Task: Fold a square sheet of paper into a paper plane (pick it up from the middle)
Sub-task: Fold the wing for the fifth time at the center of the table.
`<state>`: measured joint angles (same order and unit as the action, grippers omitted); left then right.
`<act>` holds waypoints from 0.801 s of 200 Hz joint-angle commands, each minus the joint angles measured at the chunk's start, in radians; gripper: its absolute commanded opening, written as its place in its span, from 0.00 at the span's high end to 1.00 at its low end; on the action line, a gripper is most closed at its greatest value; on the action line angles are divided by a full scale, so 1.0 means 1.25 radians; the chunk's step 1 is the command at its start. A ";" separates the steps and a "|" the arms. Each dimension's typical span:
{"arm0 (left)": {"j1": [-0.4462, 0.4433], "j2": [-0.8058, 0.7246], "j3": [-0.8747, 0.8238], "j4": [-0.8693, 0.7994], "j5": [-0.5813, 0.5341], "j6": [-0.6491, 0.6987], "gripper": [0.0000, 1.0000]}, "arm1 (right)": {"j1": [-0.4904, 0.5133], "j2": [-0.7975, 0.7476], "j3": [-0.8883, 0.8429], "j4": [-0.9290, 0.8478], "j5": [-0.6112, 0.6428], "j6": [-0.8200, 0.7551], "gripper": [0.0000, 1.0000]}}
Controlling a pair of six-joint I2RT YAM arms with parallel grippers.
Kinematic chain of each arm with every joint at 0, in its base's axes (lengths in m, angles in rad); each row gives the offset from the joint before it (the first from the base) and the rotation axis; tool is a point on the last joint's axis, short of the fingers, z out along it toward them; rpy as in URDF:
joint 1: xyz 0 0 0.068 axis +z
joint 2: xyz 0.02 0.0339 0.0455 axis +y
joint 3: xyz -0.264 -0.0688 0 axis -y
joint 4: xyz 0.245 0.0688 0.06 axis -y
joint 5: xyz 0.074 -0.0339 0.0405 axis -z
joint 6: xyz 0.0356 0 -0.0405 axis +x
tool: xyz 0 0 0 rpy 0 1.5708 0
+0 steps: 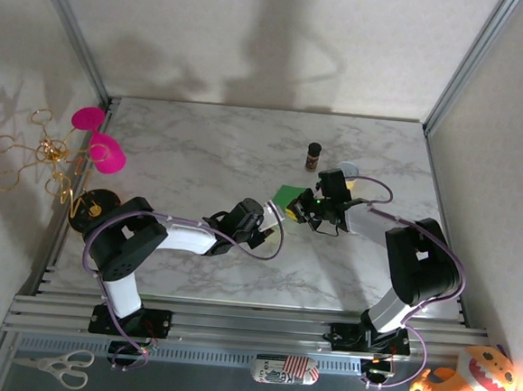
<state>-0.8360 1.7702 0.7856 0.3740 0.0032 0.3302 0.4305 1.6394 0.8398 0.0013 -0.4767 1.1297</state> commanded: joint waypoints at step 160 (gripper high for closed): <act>0.023 0.034 0.003 -0.018 0.079 0.011 0.92 | -0.012 -0.013 0.020 -0.039 -0.020 -0.031 0.83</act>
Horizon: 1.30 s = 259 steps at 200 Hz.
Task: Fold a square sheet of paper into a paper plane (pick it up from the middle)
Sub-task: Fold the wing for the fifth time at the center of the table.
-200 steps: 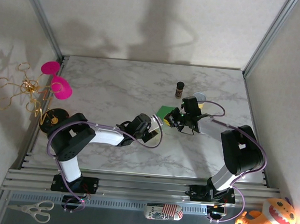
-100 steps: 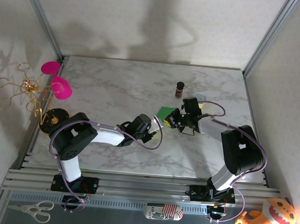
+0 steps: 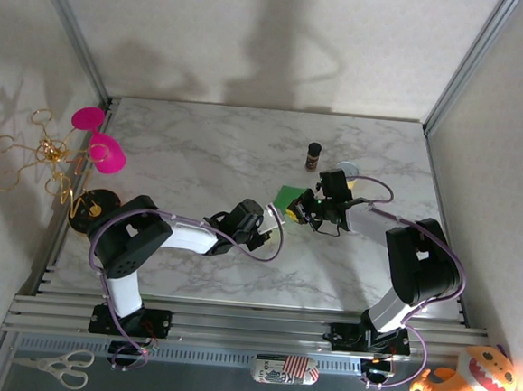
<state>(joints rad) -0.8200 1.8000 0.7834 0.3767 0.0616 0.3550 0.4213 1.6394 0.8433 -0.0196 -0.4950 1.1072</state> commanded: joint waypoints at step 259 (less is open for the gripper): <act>0.144 0.072 0.142 -0.202 0.378 -0.411 1.00 | -0.029 -0.118 -0.015 -0.059 0.178 -0.277 0.43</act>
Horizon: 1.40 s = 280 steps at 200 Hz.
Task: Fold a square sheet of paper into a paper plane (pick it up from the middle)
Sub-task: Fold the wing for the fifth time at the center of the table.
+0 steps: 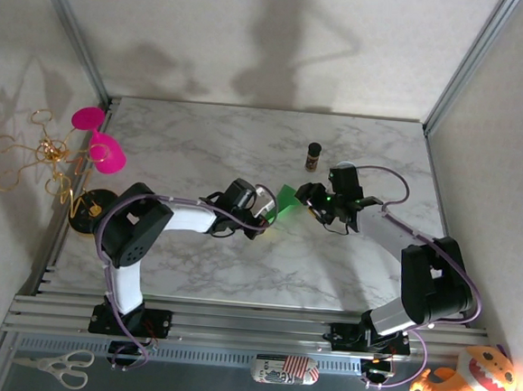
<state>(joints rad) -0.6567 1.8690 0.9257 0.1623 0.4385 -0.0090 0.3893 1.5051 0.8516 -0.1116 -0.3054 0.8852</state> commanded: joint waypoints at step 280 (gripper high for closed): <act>0.060 0.087 -0.118 0.301 0.193 -0.518 0.94 | 0.058 0.353 0.179 -0.073 0.065 -0.328 0.35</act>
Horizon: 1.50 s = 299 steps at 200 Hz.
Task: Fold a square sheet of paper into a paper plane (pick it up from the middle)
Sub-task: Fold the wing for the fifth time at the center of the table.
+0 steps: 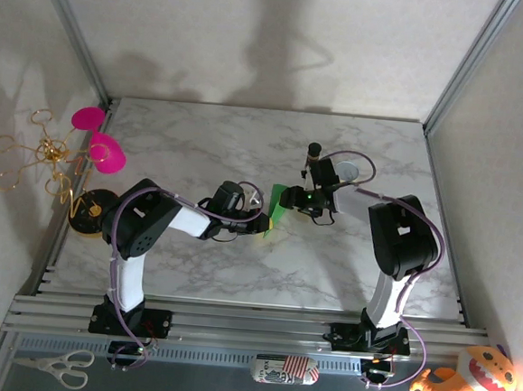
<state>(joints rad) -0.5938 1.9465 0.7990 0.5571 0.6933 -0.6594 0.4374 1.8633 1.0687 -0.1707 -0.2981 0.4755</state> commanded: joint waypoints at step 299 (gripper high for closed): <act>-0.022 -0.003 0.074 -0.264 -0.196 0.072 0.72 | 0.059 0.179 0.045 -0.122 0.187 0.083 0.26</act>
<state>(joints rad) -0.6224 1.9099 0.8776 0.3580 0.6090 -0.6201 0.5068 1.9347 1.1870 -0.3122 -0.1226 0.5663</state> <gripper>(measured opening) 0.281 0.733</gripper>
